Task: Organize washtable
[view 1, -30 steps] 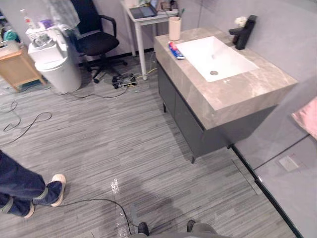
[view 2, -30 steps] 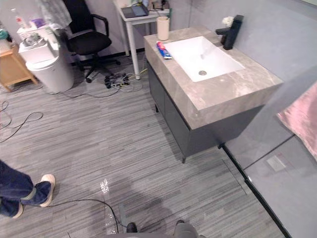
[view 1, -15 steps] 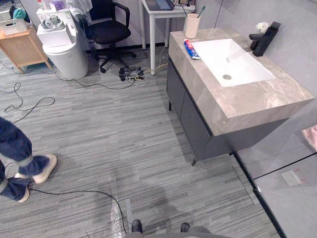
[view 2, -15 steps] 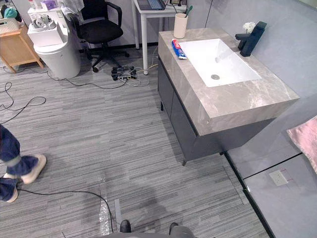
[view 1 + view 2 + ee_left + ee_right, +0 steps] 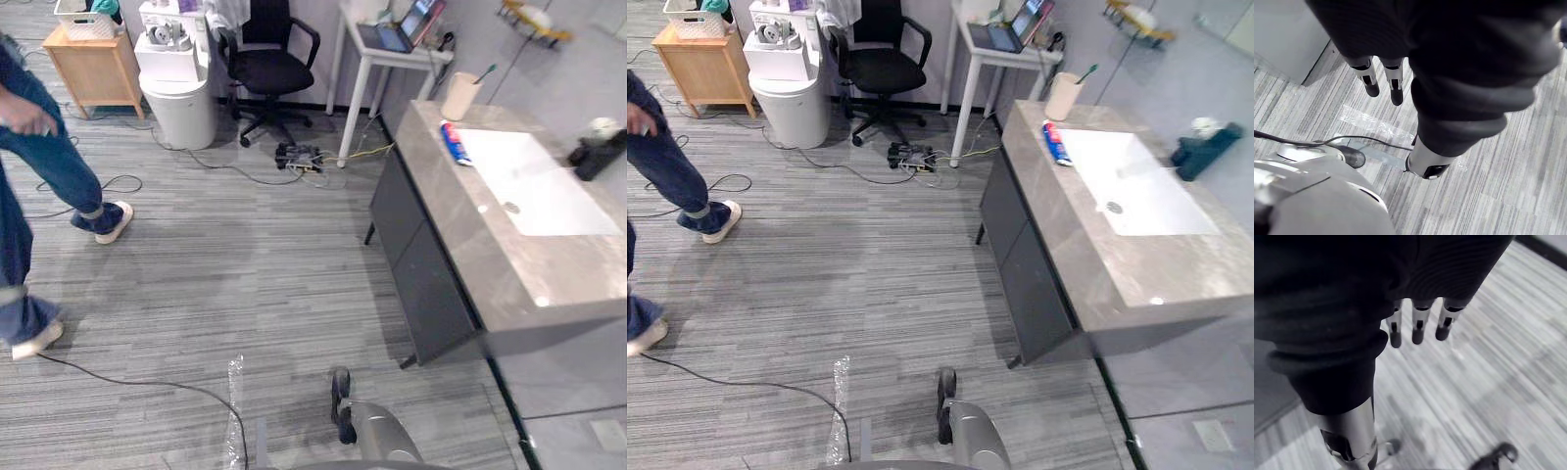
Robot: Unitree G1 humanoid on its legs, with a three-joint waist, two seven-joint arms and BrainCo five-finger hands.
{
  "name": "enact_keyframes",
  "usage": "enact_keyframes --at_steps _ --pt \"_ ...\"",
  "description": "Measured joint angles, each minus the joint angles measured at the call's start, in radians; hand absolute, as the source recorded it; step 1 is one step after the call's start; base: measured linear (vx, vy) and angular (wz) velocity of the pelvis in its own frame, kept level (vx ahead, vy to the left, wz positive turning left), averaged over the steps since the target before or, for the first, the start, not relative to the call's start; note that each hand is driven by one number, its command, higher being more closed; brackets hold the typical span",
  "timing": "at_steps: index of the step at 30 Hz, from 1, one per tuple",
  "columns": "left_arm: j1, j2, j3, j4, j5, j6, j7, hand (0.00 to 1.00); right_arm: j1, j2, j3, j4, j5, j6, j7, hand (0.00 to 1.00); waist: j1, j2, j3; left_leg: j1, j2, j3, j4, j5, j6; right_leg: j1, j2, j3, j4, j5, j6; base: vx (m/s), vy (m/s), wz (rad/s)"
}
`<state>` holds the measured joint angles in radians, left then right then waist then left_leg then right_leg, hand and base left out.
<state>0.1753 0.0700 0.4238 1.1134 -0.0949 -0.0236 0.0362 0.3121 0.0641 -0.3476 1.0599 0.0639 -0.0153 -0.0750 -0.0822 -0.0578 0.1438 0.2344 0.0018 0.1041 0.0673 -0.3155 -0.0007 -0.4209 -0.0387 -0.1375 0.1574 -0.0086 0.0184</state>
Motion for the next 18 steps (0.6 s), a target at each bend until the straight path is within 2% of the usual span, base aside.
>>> enact_keyframes --at_steps 1,2,3,4,5,6,7,8,9,10,11,13,14,16,17,18 --pt "0.004 -0.012 0.003 -0.004 0.014 0.003 -0.015 0.0 0.015 0.004 0.0 0.004 -0.014 0.007 0.019 0.0 -0.028 0.027 -0.007 0.039 0.031 -0.019 0.004 -0.033 -0.053 -0.002 0.01 -0.018 0.055 0.003 -0.016 0.7 -0.115 0.88" --pt "0.017 -0.023 0.005 -0.008 0.022 0.005 -0.021 0.0 0.028 0.004 0.0 0.001 -0.021 0.009 0.029 0.0 -0.036 0.045 -0.019 0.055 0.055 -0.024 0.015 -0.048 -0.089 -0.001 0.022 -0.037 0.082 0.005 -0.035 0.79 -0.171 0.91" --pt "0.032 -0.025 0.015 -0.026 0.029 0.005 -0.036 0.0 0.041 0.011 0.004 -0.005 -0.036 0.02 0.031 0.0 -0.043 0.032 -0.041 0.049 0.059 -0.017 0.115 -0.054 -0.103 0.016 0.035 -0.036 0.107 0.106 -0.088 0.81 -0.208 0.37" --pt "0.026 -0.042 0.02 -0.029 0.029 0.011 -0.036 0.0 0.06 -0.019 0.009 -0.017 -0.054 0.02 0.067 0.0 -0.035 0.071 -0.054 -0.001 0.108 -0.005 0.279 -0.052 -0.116 0.019 0.066 -0.048 0.167 0.088 -0.098 0.8 -0.205 0.14" --pt "0.026 -0.051 0.022 -0.033 0.029 0.014 -0.037 0.0 0.064 -0.03 0.007 -0.032 -0.057 0.02 0.063 0.0 -0.039 0.083 -0.059 -0.049 0.132 -0.005 0.39 -0.028 -0.129 0.03 0.081 -0.054 0.182 0.056 -0.105 0.8 -0.205 -0.46" --pt "0.031 -0.061 0.037 -0.05 0.028 0.015 -0.039 0.0 0.053 -0.042 0.004 -0.059 -0.057 0.021 0.051 0.0 -0.033 0.084 -0.059 -0.138 0.16 -0.006 0.634 0.094 -0.102 0.061 0.123 -0.03 0.189 0.01 -0.123 0.79 -0.164 -0.83" --pt "0.025 -0.064 0.051 -0.054 0.026 0.017 -0.039 0.0 0.034 -0.065 0.007 -0.082 -0.058 0.017 0.049 0.0 -0.013 0.095 -0.051 -0.212 0.187 -0.011 0.803 0.215 -0.117 0.096 0.154 0.006 0.178 -0.01 -0.14 0.92 -0.163 -1.21" --pt "0.007 -0.068 0.051 -0.071 0.026 0.017 -0.038 0.0 0.014 -0.091 0.026 -0.092 -0.08 0.017 0.057 0.0 -0.011 0.101 -0.035 -0.301 0.228 -0.004 0.993 0.204 -0.106 0.166 0.188 0.042 0.143 -0.028 -0.148 0.72 -0.101 -0.97" --pt "-0.002 -0.064 0.05 -0.085 0.022 0.016 -0.036 0.0 0.013 -0.09 0.041 -0.093 -0.09 0.017 0.057 0.0 -0.007 0.089 -0.025 -0.334 0.243 0.01 1.058 0.188 -0.089 0.212 0.196 0.065 0.124 -0.036 -0.153 0.65 -0.071 -0.87" --pt "-0.002 -0.055 0.044 -0.116 0.0 0.008 -0.031 0.0 0.0 -0.077 0.053 -0.092 -0.107 0.019 0.043 0.0 0.013 0.055 -0.012 -0.381 0.246 0.033 1.123 0.164 -0.052 0.304 0.196 0.122 0.089 -0.047 -0.161 0.6 -0.041 -0.83" --pt "-0.001 -0.052 0.036 -0.137 -0.023 -0.003 -0.029 0.0 0.003 -0.07 0.059 -0.092 -0.113 0.019 0.034 0.0 0.035 0.047 -0.008 -0.422 0.248 0.036 1.131 0.146 -0.033 0.362 0.191 0.168 0.063 -0.053 -0.165 0.58 -0.016 -1.04" --pt "0.002 -0.047 0.006 -0.174 -0.088 -0.031 -0.027 0.0 0.012 -0.069 0.085 -0.092 -0.099 0.021 0.031 0.0 0.056 0.024 -0.011 -0.529 0.249 0.032 1.049 0.11 -0.03 0.454 0.167 0.237 0.032 -0.099 -0.149 0.54 0.101 -1.04" --pt "-0.002 -0.047 -0.006 -0.183 -0.128 -0.041 -0.021 0.0 0.014 -0.074 0.091 -0.093 -0.076 0.022 0.038 0.0 0.06 0.017 -0.013 -0.606 0.241 0.003 0.903 0.099 -0.037 0.491 0.154 0.287 0.035 -0.149 -0.134 0.54 0.201 -0.89" --pt "0.0 -0.044 -0.019 -0.191 -0.153 -0.049 -0.014 0.0 0.02 -0.072 0.095 -0.093 -0.066 0.023 0.037 0.0 0.071 0.017 -0.013 -0.628 0.222 -0.053 0.723 0.103 -0.045 0.508 0.14 0.336 0.048 -0.187 -0.123 0.4 0.242 -1.01" --pt "0.01 -0.053 -0.025 -0.193 -0.177 -0.053 -0.01 0.0 0.008 -0.078 0.096 -0.096 -0.066 0.02 0.019 0.0 0.098 0.007 -0.02 -0.624 0.208 -0.167 0.459 0.129 -0.087 0.505 0.133 0.425 0.083 -0.242 -0.108 0.35 0.285 -1.42" --pt "0.015 -0.056 -0.025 -0.191 -0.186 -0.053 -0.008 0.0 0.002 -0.09 0.096 -0.097 -0.07 0.02 0.01 0.0 0.1 0.021 -0.026 -0.622 0.209 -0.219 0.379 0.142 -0.109 0.505 0.133 0.461 0.098 -0.264 -0.1 0.54 0.516 -1.87"
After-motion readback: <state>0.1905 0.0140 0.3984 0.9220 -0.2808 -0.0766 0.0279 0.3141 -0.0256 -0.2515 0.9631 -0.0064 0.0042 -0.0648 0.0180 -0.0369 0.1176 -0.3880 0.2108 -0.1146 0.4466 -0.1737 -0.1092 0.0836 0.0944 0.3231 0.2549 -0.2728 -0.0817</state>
